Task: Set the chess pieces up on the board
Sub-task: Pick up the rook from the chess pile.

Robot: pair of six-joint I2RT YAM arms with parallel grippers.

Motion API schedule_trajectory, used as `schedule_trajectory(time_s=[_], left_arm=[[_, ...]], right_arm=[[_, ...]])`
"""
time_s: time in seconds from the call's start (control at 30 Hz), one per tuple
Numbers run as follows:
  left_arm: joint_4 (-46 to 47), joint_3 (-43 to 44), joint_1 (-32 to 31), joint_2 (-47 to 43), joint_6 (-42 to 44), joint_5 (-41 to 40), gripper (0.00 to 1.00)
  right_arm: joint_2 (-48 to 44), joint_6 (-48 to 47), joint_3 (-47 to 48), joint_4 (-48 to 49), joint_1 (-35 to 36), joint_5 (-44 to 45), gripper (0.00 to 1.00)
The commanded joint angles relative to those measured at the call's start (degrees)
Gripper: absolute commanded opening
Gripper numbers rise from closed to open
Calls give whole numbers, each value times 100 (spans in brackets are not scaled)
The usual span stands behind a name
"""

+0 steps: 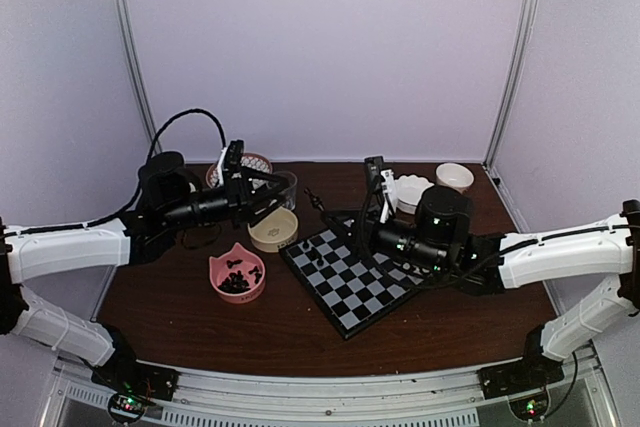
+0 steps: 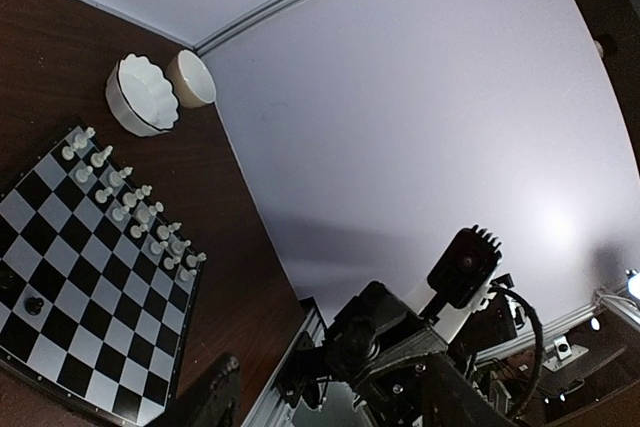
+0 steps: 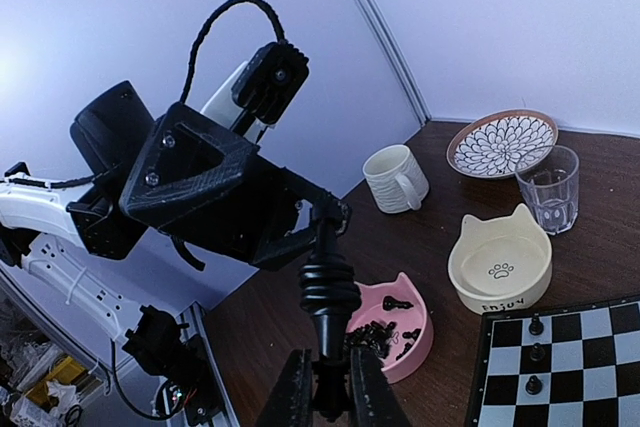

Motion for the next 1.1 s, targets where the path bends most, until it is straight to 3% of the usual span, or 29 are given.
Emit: schedule_trajectory(time_s=[0.0,0.13,0.37,0.63,0.83,1.07], left_arm=[[27,276,24,142,175,340,61],[296,246,24,312,46,448,54],[613,170,24,479,-126,590,52],[762,119,24,502,-158,612,34],[754,87,24,495,-140,579,30],[740,83,24,500,-125,560,17]], right_arm=[[107,-100,218,-136,21,-341,8],[288,-95,381,-143,19,-441,8],[576,-55,614,-136,19,-466,8],[750,-47,657,-75,19,-422,8],[692,-49,570,-26,19,-333,8],[653,-54,570,-32,26,-333,8]])
